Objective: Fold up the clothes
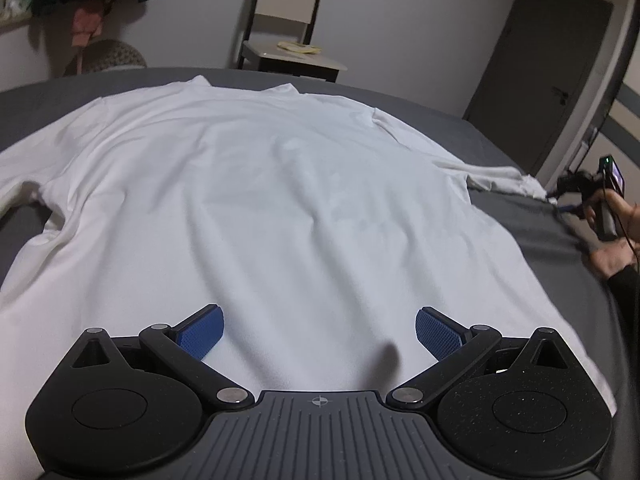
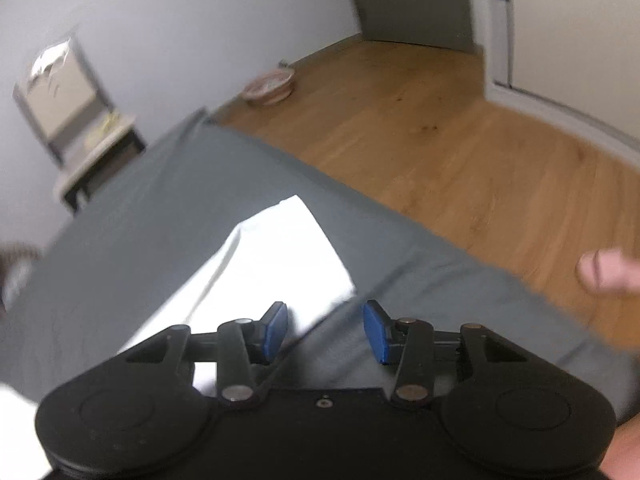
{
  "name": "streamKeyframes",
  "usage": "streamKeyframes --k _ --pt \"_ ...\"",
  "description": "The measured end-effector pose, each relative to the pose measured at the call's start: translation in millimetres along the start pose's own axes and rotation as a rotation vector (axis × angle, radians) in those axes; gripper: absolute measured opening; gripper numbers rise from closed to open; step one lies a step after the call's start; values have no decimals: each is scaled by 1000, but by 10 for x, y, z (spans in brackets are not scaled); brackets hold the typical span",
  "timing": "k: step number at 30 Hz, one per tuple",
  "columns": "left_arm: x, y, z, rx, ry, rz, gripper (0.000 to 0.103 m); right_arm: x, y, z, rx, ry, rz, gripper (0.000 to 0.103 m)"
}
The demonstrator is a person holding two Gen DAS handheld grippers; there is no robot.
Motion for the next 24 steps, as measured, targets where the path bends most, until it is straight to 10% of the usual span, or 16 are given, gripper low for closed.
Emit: streamKeyframes --k 2,12,16,24 --pt "21 -2 -5 0 6 -25 103 19 -24 -46 1 13 -61 6" --pt "-124 77 100 4 -60 117 103 48 62 994 164 125 -115 5" --pt "-118 98 187 20 -59 131 103 289 -377 925 -78 -69 -103 5" --pt "-105 138 360 54 -58 159 103 333 -807 842 -68 -111 -46 5"
Point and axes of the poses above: each gripper's, at about its wrist camera, not at the fingertips, and z roughly against the way its jaws point, x to its right, y to its top, the point moved 1 cm from there along -z, roughly the way its jaws point
